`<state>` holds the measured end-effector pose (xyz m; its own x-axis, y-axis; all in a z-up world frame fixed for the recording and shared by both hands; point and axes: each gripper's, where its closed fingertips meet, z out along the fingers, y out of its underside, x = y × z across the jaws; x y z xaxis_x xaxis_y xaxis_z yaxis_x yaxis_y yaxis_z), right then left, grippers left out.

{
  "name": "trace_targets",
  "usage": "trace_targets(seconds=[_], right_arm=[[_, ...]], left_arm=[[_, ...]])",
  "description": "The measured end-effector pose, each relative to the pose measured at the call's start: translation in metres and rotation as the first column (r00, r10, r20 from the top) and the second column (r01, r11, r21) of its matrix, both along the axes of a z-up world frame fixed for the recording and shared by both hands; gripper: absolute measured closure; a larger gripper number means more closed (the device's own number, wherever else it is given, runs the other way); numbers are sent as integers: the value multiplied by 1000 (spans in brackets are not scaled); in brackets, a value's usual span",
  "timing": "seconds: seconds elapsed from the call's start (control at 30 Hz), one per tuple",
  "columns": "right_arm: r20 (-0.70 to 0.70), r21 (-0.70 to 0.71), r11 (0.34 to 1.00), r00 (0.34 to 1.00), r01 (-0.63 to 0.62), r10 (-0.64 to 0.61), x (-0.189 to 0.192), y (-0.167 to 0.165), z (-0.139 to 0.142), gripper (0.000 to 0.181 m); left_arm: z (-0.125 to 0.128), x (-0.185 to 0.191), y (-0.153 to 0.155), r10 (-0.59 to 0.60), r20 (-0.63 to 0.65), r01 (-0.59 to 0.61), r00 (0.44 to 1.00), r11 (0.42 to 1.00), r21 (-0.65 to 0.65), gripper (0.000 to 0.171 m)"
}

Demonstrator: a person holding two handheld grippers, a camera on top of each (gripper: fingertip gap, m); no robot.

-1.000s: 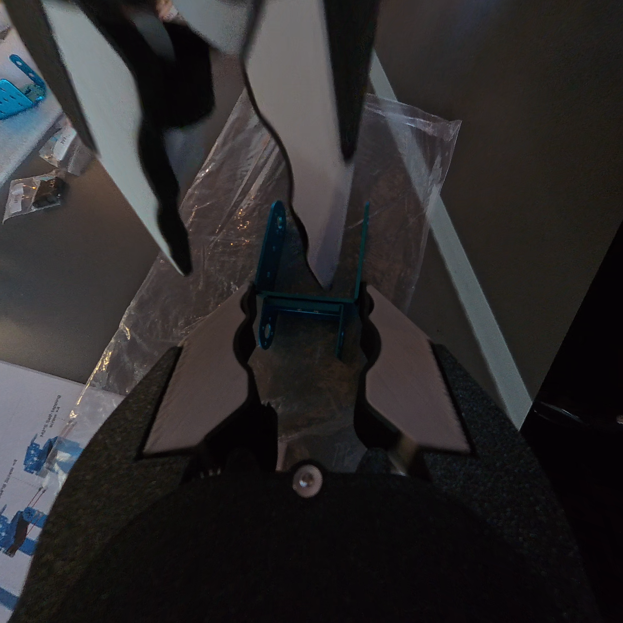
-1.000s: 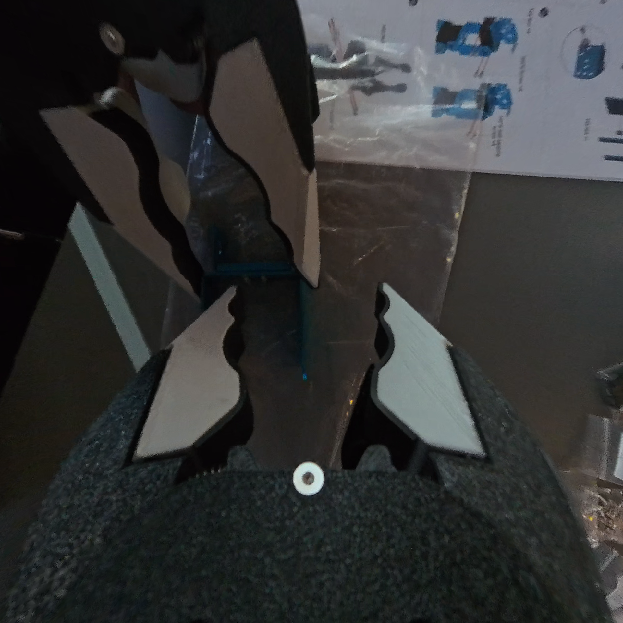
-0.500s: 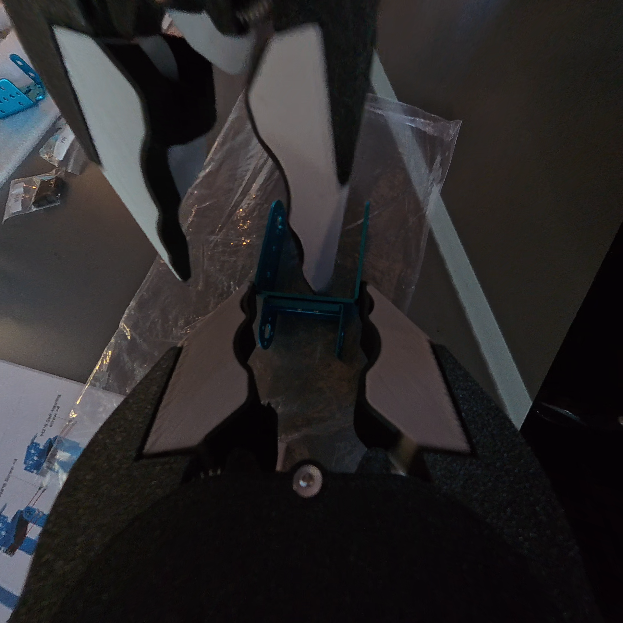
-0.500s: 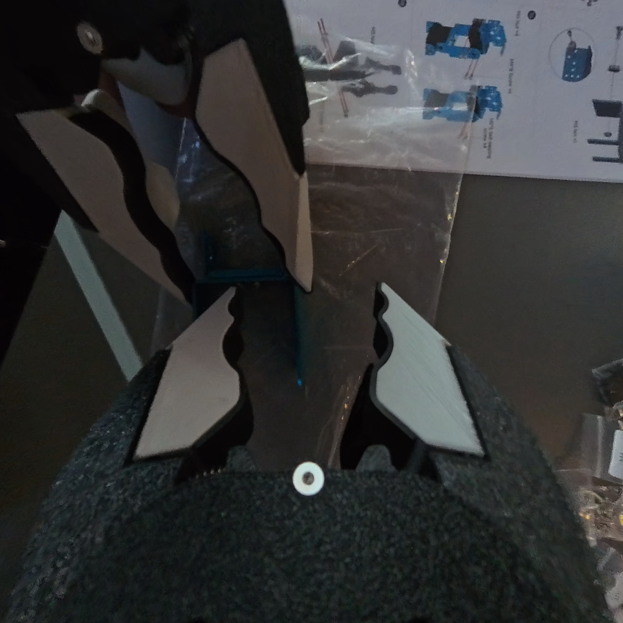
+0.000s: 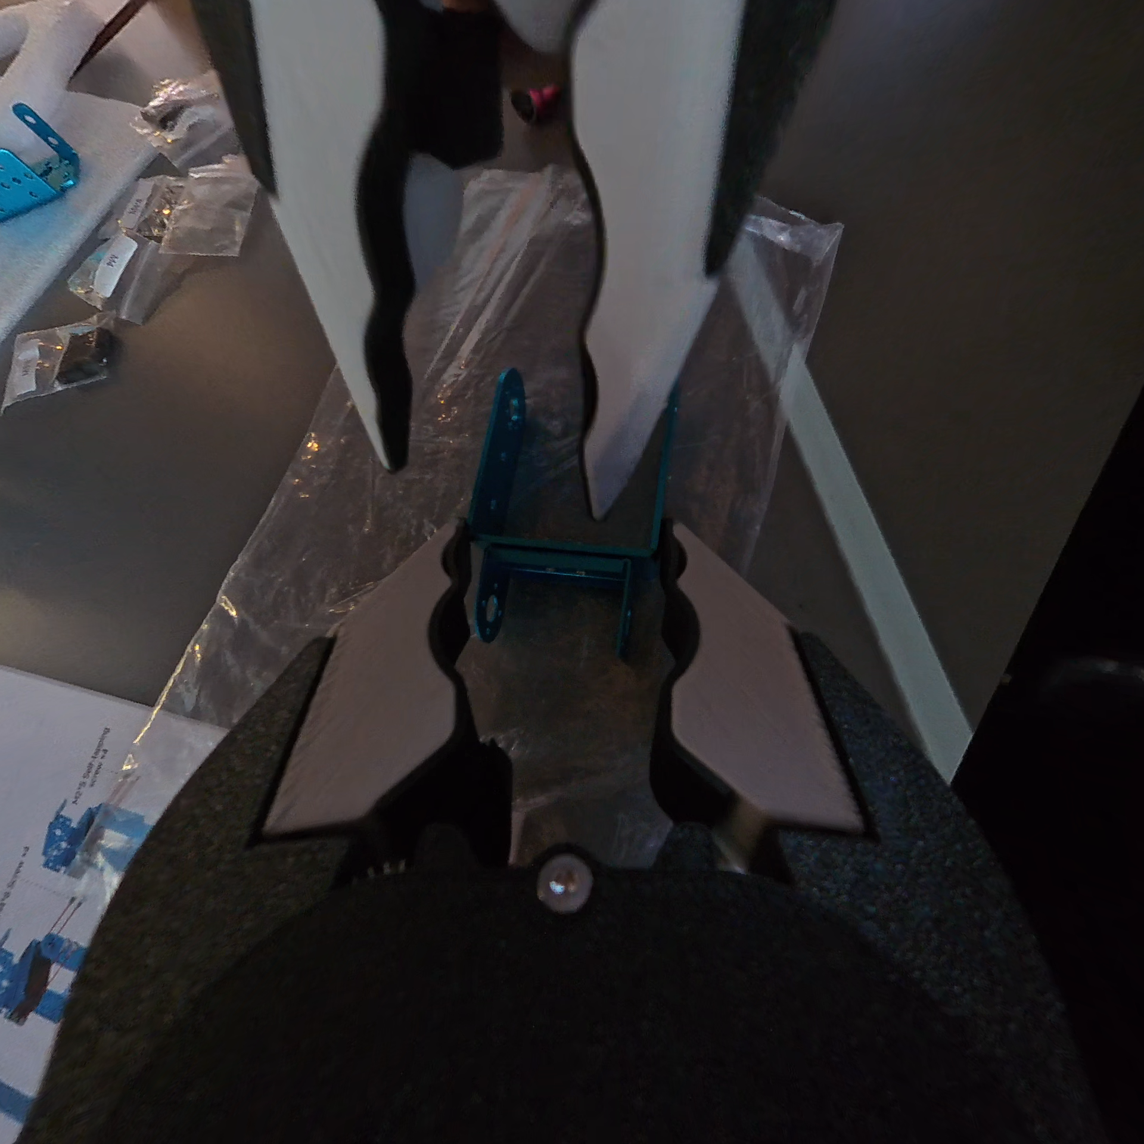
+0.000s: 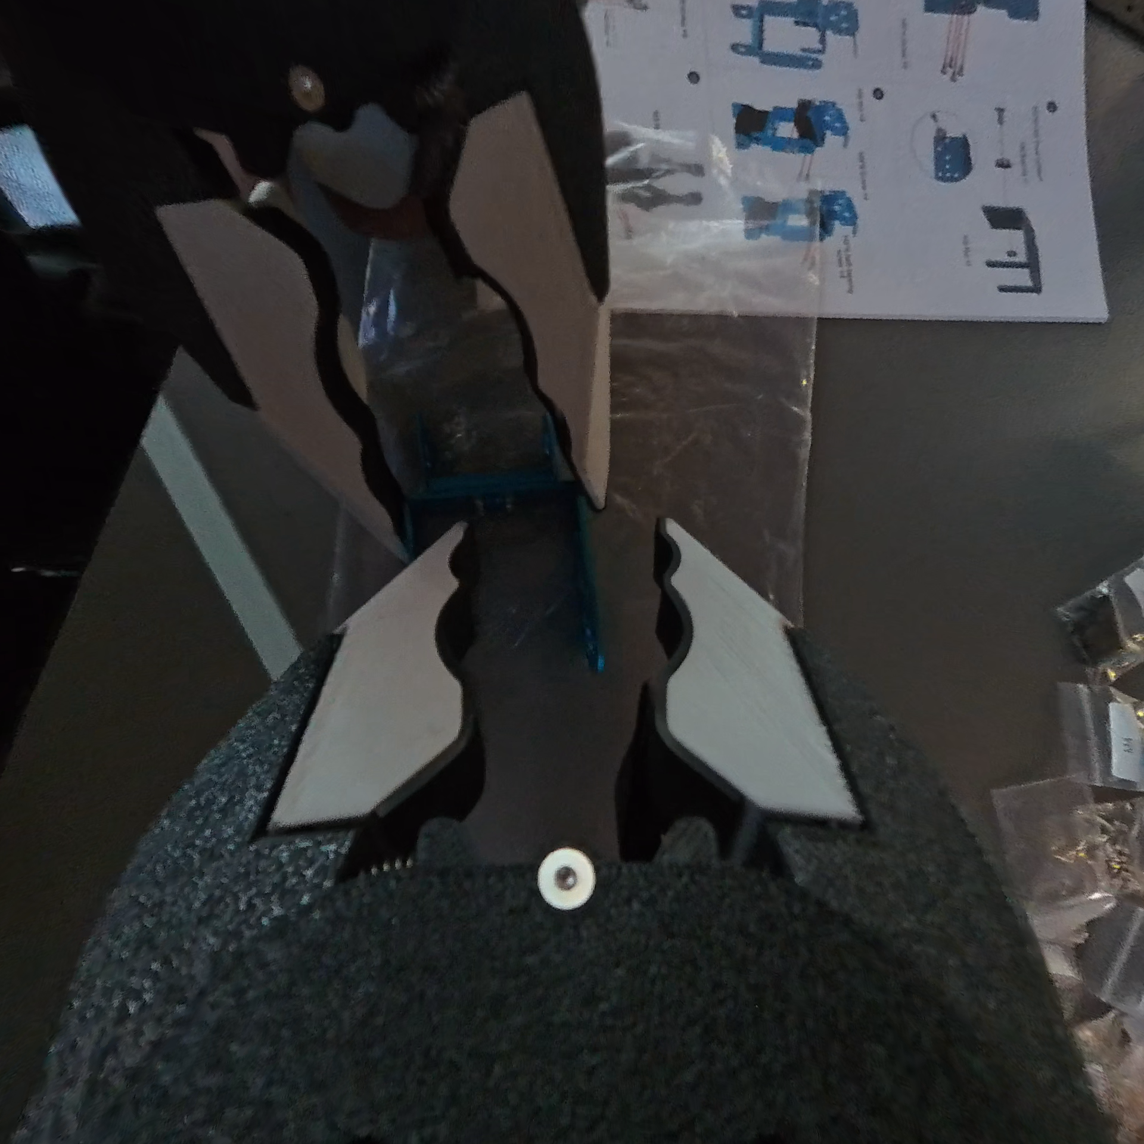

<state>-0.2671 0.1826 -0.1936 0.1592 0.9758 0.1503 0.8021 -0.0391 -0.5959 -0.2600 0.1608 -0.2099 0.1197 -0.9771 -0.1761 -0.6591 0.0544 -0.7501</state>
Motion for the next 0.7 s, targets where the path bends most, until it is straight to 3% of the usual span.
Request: trace_targets(seconds=[0.1,0.27,0.33,0.43,0.53,0.7], right_arm=[[56,29,999,998,-31,29,-4,-3,-12,119],[131,-37,998,990,-49,54,-9,-4,-19,122],[142,-60,997,988,-53,61,-9,-6,-18,135],[126,-73,996,990,-50,58,-8,-7,-10,137],[92,-57,998,995,-32,37,-7,-4,4,135],[152,13,999,987,-53,51,-9,-5,-3,121]], left_arm=[[0,0,-1,-4,0,4,1000,1000,-1,110],[0,0,-2,-13,0,13,1000,1000,-4,110],[0,0,-2,-13,0,13,1000,1000,-2,110],[0,1,-2,-15,0,15,1000,1000,-4,110],[0,1,-3,-18,0,18,1000,1000,-8,110],[0,1,-3,-18,0,18,1000,1000,-9,110]])
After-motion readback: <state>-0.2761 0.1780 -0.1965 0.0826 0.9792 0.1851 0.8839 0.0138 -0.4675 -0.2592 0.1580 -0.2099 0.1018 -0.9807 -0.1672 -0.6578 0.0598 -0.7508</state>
